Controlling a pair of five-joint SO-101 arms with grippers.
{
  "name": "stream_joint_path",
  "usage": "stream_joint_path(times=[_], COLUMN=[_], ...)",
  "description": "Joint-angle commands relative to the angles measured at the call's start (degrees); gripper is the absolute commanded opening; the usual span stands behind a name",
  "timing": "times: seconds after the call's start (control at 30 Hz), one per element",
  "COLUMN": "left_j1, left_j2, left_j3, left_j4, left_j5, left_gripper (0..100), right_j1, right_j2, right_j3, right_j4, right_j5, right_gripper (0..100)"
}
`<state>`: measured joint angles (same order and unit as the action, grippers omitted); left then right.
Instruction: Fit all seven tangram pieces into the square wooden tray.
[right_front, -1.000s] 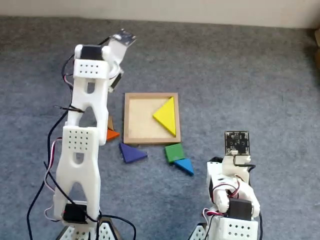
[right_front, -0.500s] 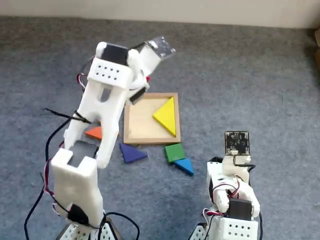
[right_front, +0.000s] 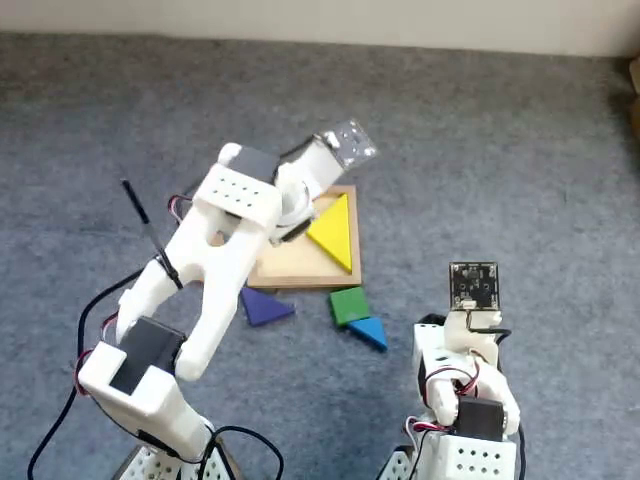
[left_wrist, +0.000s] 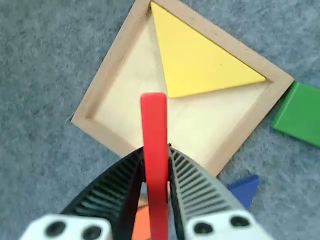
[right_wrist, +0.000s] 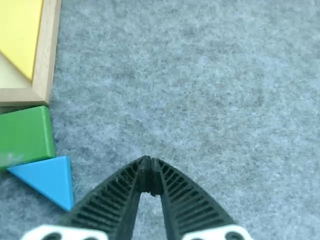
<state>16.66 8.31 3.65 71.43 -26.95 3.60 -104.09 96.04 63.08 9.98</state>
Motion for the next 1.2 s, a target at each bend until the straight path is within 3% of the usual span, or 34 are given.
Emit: stream_joint_path(times=[0.0, 0.23, 0.5, 0.77, 0.93, 1.17], left_j1=[2.8, 3.4, 2.9, 3.1, 3.4, 3.5], left_j2=[-3.2, -2.6, -2.6, -3.2, -3.3, -7.4], left_j3=[4.9, 13.0, 19.1, 20.9, 20.7, 17.6], left_j4=[-7.9, -21.1, -26.6, -26.2, -25.5, -17.3], left_j5=[-5.1, -7.2, -14.4, -14.1, -14.1, -13.5], left_gripper=[0, 0, 1, 16, 17, 17], right_j1=[0.7, 0.7, 0.7, 0.7, 0.7, 0.7], right_j2=[-0.7, -0.7, -0.7, -0.7, -0.7, -0.7], right_j3=[5.8, 5.8, 5.8, 5.8, 5.8, 5.8], right_j4=[0.3, 0.3, 0.3, 0.3, 0.3, 0.3], right_j5=[0.6, 0.6, 0.6, 0.6, 0.6, 0.6], right_gripper=[1.2, 1.2, 1.2, 1.2, 1.2, 1.2])
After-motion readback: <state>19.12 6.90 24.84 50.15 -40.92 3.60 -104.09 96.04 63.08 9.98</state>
